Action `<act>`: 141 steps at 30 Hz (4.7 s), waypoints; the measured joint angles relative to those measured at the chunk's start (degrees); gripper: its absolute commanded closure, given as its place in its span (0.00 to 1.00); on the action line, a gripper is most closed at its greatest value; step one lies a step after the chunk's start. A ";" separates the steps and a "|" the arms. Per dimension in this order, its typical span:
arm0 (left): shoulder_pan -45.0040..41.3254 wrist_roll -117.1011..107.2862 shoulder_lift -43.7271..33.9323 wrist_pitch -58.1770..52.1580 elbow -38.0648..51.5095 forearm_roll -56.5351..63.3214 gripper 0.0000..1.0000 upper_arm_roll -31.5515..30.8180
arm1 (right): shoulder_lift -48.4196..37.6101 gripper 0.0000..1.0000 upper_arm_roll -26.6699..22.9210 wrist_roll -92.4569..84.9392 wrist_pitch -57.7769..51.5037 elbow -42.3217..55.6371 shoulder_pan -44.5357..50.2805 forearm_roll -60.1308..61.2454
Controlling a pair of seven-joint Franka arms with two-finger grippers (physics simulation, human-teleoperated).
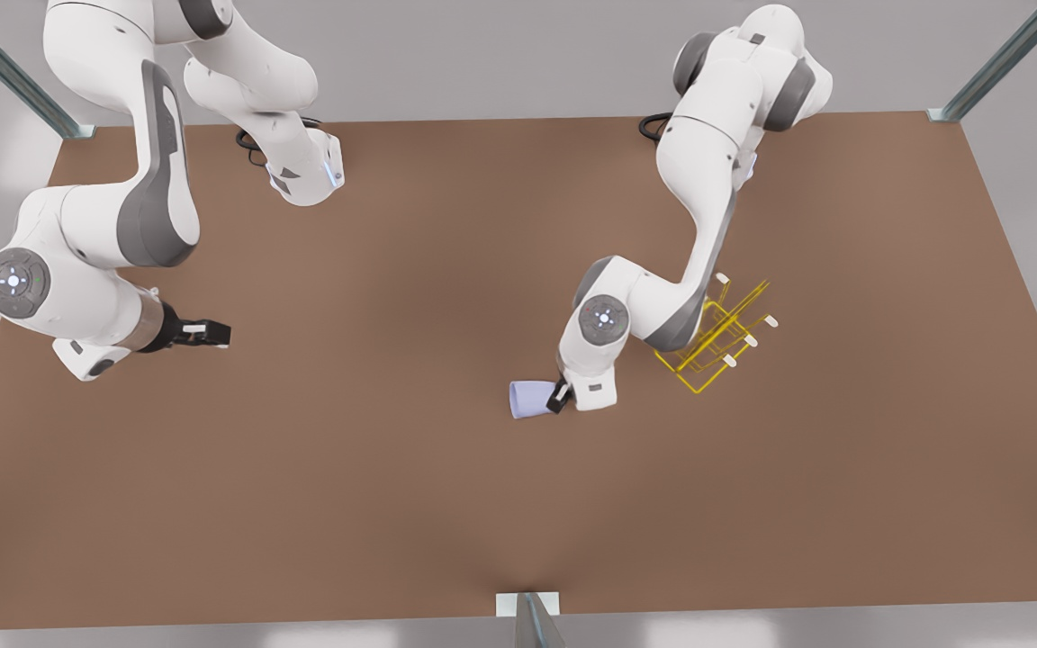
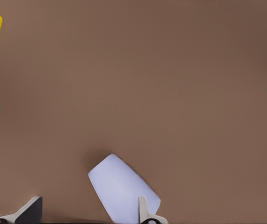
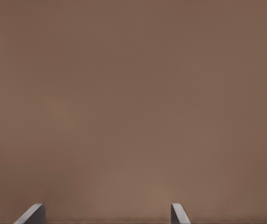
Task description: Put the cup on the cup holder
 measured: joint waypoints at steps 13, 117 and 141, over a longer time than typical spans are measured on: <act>-1.96 -38.94 4.28 13.56 -4.75 -5.08 0.00 0.00 | 5.19 0.00 0.00 0.43 -3.24 8.75 -0.08 -0.21; -65.80 -18.01 26.01 -26.53 -30.51 32.13 0.23 59.30 | 6.83 0.00 0.00 2.48 3.41 10.24 -0.30 0.03; -60.39 -18.50 29.30 -22.20 -28.69 33.43 0.23 58.51 | 6.83 0.00 0.00 2.60 3.21 10.21 -0.30 -0.13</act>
